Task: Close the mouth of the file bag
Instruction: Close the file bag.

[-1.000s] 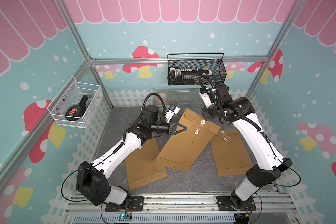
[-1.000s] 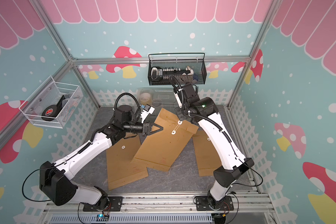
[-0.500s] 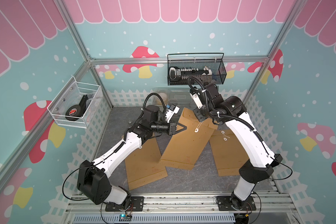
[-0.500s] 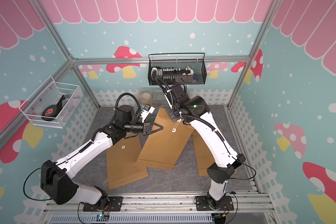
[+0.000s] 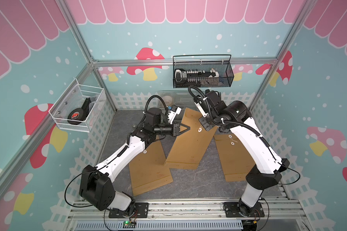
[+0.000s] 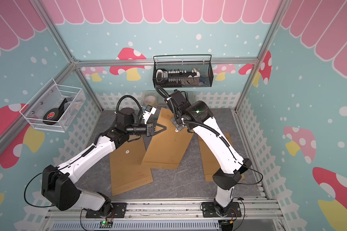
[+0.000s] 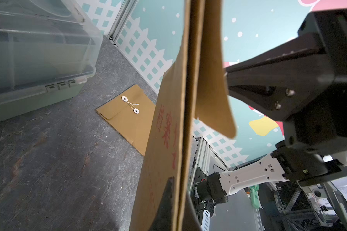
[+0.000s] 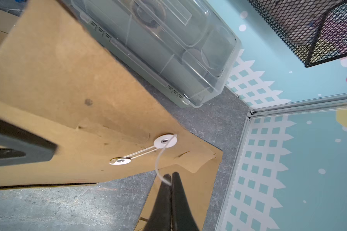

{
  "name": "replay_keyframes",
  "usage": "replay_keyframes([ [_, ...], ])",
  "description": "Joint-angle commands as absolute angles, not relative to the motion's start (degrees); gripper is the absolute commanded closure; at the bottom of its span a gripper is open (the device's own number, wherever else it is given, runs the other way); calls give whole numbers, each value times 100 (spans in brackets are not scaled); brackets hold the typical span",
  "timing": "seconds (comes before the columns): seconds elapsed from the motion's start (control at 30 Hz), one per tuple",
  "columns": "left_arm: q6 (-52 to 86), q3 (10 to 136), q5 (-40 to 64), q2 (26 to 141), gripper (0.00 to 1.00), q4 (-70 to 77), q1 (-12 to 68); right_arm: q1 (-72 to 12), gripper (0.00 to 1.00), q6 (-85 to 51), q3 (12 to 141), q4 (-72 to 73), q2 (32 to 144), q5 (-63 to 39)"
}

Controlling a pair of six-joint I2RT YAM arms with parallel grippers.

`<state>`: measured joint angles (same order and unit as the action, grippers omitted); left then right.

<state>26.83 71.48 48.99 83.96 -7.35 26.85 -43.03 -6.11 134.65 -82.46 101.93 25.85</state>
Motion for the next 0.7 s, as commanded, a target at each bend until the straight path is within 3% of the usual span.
replay_keyframes([
  [0.0,2726,7119,4880,8332,100,-562,2687,-4324,100,-694,13658,-8332,10288,1971],
  [0.37,2733,7084,4850,8233,100,-519,2831,-4248,100,-837,14558,-7910,11049,283],
  [0.67,2786,7040,4851,8143,100,-472,2679,-3970,100,-1112,12053,-6511,9744,-769],
])
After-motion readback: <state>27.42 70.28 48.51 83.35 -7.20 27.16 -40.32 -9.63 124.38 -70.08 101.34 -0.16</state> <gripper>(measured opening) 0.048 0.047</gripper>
